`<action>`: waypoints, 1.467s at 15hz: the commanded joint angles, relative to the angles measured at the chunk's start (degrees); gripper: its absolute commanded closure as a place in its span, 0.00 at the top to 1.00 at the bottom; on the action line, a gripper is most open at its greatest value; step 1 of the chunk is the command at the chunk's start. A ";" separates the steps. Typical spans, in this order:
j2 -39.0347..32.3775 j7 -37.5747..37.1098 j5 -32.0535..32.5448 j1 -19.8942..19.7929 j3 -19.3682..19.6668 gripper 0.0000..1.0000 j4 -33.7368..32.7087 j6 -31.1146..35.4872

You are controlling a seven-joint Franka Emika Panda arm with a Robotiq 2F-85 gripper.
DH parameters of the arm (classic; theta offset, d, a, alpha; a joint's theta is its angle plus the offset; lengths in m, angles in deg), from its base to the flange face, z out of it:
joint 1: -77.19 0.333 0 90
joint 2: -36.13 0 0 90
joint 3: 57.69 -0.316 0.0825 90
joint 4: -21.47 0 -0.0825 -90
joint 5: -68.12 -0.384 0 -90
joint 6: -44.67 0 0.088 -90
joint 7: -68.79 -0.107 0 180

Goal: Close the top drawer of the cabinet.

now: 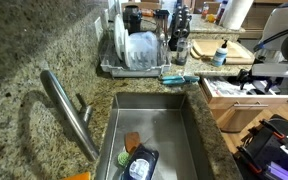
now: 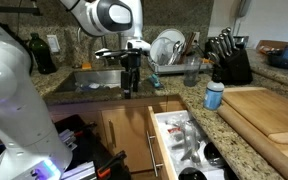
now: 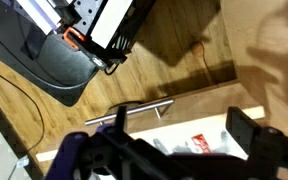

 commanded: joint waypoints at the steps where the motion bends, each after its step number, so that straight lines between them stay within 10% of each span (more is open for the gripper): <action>1: -6.95 -5.69 2.73 -4.99 3.40 1.00 -0.04 2.21; 11: -12.60 -5.07 3.49 -2.09 4.08 1.00 -0.46 6.53; 16: -18.49 -23.34 19.48 -2.57 3.63 1.00 -0.47 19.62; 22: -18.97 -24.02 19.35 0.29 5.53 1.00 -0.79 17.59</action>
